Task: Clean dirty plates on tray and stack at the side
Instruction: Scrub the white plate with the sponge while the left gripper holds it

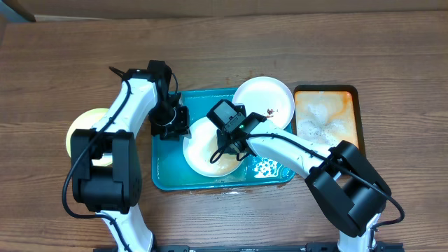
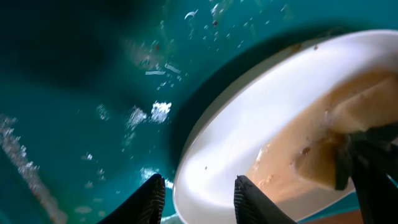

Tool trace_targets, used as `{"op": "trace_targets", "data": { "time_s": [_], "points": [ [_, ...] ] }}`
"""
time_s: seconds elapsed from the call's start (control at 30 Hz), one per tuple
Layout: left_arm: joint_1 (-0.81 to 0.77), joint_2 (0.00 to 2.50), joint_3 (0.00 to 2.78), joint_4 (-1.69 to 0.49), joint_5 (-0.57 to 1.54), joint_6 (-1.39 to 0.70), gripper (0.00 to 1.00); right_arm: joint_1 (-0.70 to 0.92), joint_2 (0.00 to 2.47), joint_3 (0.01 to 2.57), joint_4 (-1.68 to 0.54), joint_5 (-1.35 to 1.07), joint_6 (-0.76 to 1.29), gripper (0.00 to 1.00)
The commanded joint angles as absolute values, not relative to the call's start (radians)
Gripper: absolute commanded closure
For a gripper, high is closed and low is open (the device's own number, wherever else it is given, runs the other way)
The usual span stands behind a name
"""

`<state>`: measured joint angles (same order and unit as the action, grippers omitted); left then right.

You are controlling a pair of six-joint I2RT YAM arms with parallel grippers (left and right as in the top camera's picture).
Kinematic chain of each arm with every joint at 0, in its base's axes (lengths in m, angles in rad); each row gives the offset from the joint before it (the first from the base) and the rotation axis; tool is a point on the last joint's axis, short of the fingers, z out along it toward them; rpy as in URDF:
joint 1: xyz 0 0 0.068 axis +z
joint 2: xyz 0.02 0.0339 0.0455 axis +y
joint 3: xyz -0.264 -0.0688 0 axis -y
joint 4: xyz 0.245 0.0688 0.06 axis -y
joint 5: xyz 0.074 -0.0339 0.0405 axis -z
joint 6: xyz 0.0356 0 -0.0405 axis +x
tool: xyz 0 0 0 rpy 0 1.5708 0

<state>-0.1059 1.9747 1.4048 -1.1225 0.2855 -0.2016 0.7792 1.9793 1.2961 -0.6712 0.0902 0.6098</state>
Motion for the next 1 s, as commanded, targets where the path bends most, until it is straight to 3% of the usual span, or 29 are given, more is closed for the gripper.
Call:
{"op": "trace_targets", "data": {
  "time_s": [0.0,0.2,0.37,0.43,0.97],
  "points": [
    [-0.12,1.959,1.361,-1.078,0.305,-0.184,0.6,0.782,2.012,1.263,-0.71,0.104,0.614,0.96],
    [-0.12,1.959,1.288,-1.021,0.307,-0.184,0.61,0.782,2.012,1.263,-0.718,0.104,0.614,0.96],
    [-0.119,1.959,1.264,-1.012,0.307,-0.184,0.82,0.781,2.012,1.263,-0.735,0.103,0.614,0.96],
    [-0.119,1.959,1.264,-1.012,0.304,-0.183,0.96,0.781,2.012,1.263,-0.747,0.093,0.614,0.96],
    [-0.111,1.953,1.265,-1.064,0.153,-0.252,0.96,0.714,2.002,1.291,-0.923,0.131,0.499,0.96]
  ]
}}
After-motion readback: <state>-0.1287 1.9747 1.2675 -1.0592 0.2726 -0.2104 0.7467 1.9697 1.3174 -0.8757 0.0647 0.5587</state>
